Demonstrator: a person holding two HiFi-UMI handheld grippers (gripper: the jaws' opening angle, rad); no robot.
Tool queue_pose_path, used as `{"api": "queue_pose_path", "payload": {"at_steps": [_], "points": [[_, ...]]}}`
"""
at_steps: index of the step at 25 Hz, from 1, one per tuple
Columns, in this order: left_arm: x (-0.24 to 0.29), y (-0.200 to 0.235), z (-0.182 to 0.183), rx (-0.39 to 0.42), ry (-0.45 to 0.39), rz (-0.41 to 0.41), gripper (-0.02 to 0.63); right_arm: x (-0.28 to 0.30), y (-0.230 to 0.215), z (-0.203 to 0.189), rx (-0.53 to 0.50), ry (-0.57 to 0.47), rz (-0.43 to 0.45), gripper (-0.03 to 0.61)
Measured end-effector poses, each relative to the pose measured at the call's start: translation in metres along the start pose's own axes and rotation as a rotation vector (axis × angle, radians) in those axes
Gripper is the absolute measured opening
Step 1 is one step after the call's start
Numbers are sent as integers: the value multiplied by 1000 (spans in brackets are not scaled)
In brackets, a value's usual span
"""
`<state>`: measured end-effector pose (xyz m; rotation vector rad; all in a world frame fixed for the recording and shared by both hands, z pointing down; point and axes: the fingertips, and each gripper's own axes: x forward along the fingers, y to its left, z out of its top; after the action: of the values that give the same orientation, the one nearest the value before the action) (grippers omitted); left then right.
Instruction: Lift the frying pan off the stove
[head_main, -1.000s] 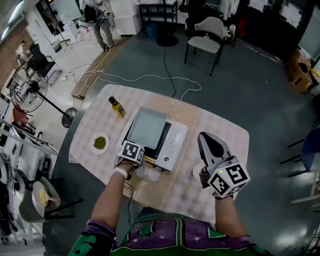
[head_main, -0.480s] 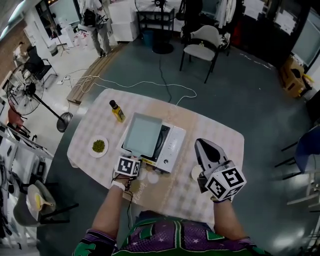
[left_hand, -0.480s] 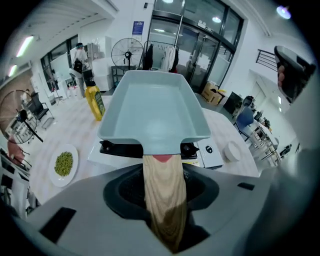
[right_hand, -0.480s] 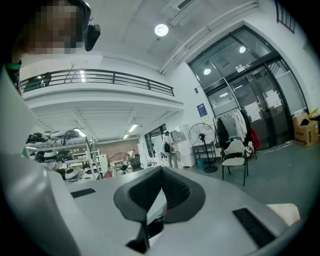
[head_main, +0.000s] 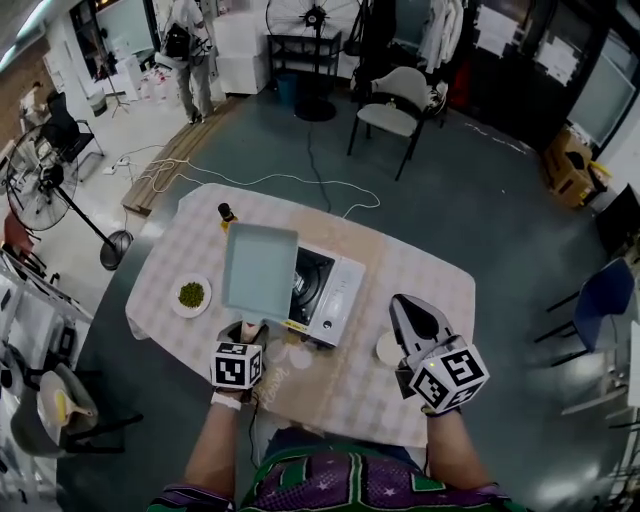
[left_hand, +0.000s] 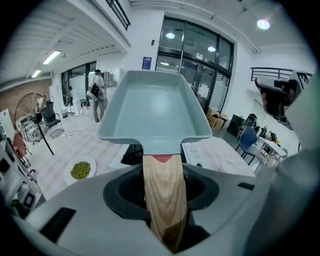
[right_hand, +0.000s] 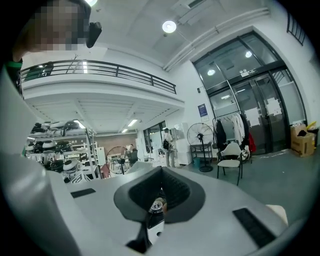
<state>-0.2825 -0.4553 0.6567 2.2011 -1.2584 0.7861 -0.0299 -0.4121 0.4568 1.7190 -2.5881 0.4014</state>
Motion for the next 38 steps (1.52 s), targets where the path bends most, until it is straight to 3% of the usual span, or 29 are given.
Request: {"api": "queue_pose_path", "payload": {"at_steps": [8, 16, 22, 26, 33, 38], "points": [[-94, -45, 3, -5, -193, 92, 192, -67, 4, 10, -30, 1, 59, 7], [-167, -141, -17, -36, -303, 158, 192, -167, -14, 20, -27, -37, 146, 6], [-219, -214, -33, -116, -370, 175, 192, -246, -21, 29, -21, -75, 195, 6], [-256, -249, -37, -100, -438, 215, 192, -290, -34, 37, -24, -118, 190, 6], [-326, -272, -33, -85, -553, 301, 192, -336, -42, 61, -29, -185, 182, 6], [-357, -276, -36, -96, -591, 368, 192, -344, -49, 68, -48, -191, 177, 6]]}}
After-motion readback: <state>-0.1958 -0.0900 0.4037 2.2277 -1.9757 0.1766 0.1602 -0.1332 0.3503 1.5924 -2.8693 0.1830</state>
